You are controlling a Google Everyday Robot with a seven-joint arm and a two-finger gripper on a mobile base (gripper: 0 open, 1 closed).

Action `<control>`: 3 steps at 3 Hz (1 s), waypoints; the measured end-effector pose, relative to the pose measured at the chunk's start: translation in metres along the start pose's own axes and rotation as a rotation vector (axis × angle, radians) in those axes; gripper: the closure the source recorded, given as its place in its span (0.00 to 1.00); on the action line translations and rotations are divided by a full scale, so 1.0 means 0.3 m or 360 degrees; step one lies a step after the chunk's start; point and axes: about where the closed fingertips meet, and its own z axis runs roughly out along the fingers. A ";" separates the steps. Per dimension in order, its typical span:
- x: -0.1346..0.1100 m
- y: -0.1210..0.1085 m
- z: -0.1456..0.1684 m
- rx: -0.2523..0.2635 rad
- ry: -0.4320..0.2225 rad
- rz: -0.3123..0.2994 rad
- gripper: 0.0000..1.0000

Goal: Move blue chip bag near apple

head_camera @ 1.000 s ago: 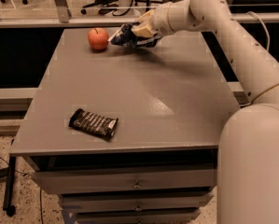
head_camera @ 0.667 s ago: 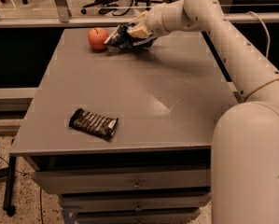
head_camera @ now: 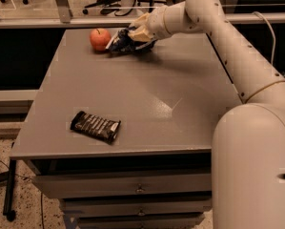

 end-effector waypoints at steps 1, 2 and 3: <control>0.006 0.006 -0.004 -0.0016 -0.0010 0.0005 0.13; -0.006 0.014 -0.023 -0.0029 -0.0027 0.0005 0.00; 0.010 -0.006 -0.113 -0.0004 -0.0067 0.0110 0.00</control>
Offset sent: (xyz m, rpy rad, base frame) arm -0.0143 -0.0133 0.0126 0.0185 0.0037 0.0245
